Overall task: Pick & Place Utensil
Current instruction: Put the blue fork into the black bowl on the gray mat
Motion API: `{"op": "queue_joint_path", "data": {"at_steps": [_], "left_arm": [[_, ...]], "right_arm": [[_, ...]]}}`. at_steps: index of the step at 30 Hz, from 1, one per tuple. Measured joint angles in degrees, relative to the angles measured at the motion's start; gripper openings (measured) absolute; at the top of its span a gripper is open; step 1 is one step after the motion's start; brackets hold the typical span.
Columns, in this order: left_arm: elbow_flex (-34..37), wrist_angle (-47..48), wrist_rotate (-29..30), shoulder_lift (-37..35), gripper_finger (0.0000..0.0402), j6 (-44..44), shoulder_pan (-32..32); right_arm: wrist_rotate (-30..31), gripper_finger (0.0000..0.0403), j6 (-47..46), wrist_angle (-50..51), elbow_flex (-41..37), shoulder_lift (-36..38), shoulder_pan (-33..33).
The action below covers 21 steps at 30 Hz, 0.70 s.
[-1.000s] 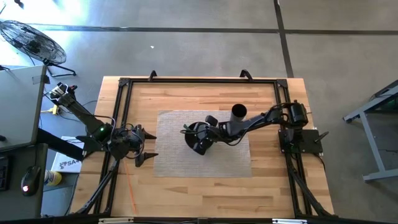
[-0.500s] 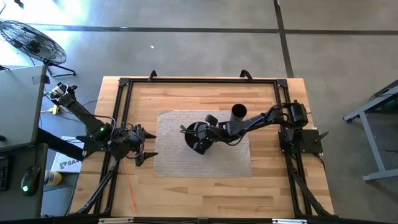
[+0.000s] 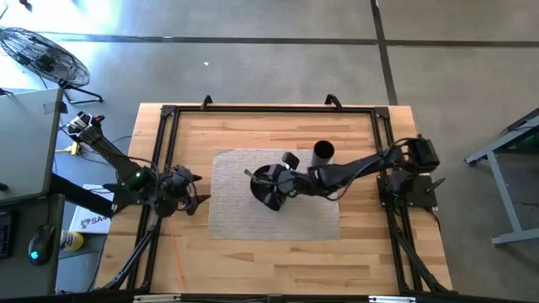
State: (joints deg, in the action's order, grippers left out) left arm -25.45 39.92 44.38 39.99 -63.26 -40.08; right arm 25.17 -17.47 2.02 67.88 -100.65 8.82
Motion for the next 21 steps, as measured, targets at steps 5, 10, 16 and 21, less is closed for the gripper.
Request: {"op": "queue_joint_path", "data": {"at_steps": [5, 10, 16, 21], "left_arm": [[0.0, 3.9, -5.2, 3.0, 0.0389, -8.9, 0.0], [-0.1, -3.8, -8.8, 9.7, 0.0389, -10.2, 0.0], [-2.0, 4.9, -16.7, 16.4, 0.0389, -31.4, -0.1], [-2.0, 8.6, -22.8, 20.6, 0.0389, -41.7, -0.1]], "right_arm": [[2.4, 0.0106, 0.0, 0.0, 0.0, 1.9, 3.6], [4.3, 0.0106, 1.3, 0.2, 0.0, 2.0, 5.4], [4.6, 0.0106, 1.5, 0.3, 0.0, 2.1, 5.4], [4.8, 0.0106, 2.5, 0.4, 0.0, 2.1, 5.4]]}}
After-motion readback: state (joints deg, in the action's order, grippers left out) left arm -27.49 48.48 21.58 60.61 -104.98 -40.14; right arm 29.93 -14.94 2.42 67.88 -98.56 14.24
